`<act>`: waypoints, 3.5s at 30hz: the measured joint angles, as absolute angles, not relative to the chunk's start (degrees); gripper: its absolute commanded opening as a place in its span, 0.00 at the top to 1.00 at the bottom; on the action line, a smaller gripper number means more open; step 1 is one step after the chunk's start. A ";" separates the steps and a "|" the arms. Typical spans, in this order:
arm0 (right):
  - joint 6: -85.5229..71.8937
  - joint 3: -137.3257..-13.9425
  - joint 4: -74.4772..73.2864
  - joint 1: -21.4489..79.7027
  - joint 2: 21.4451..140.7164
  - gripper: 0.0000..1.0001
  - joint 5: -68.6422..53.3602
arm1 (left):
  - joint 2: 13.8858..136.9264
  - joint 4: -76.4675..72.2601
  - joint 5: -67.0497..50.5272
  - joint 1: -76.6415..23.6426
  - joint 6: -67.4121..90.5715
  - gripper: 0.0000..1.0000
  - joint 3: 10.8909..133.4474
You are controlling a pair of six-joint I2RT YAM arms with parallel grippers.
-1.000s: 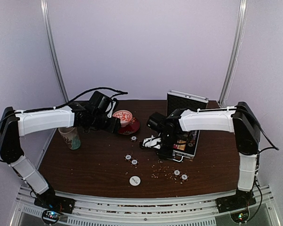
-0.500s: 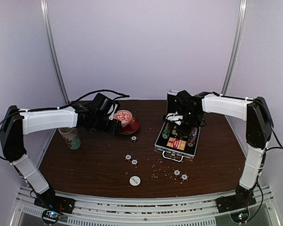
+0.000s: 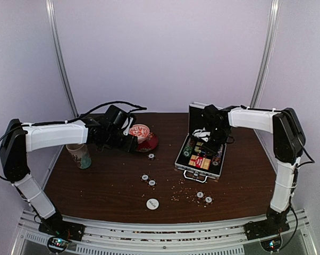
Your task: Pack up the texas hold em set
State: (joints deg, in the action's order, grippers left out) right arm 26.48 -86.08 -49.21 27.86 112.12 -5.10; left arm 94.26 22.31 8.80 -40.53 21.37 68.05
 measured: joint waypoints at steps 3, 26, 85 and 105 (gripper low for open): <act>26.52 -85.97 -49.01 27.86 112.66 0.76 -5.10 | 94.35 22.31 8.75 -40.53 21.37 0.41 68.05; 25.36 -83.79 -48.07 28.86 106.48 0.57 -11.94 | 95.02 23.68 7.42 -40.53 20.47 0.43 69.08; 28.75 -50.13 -28.77 31.48 84.49 0.49 -25.91 | 119.00 45.93 1.45 -48.05 17.26 0.42 85.93; 28.77 -50.15 -28.86 31.48 86.35 0.49 -25.93 | 115.66 43.70 -2.09 -47.72 14.90 0.48 80.27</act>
State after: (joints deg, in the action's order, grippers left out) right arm 28.77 -50.15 -28.86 31.48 86.35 -25.93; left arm 115.66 43.70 -2.09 -47.72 14.90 80.27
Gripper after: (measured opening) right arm 0.513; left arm 0.568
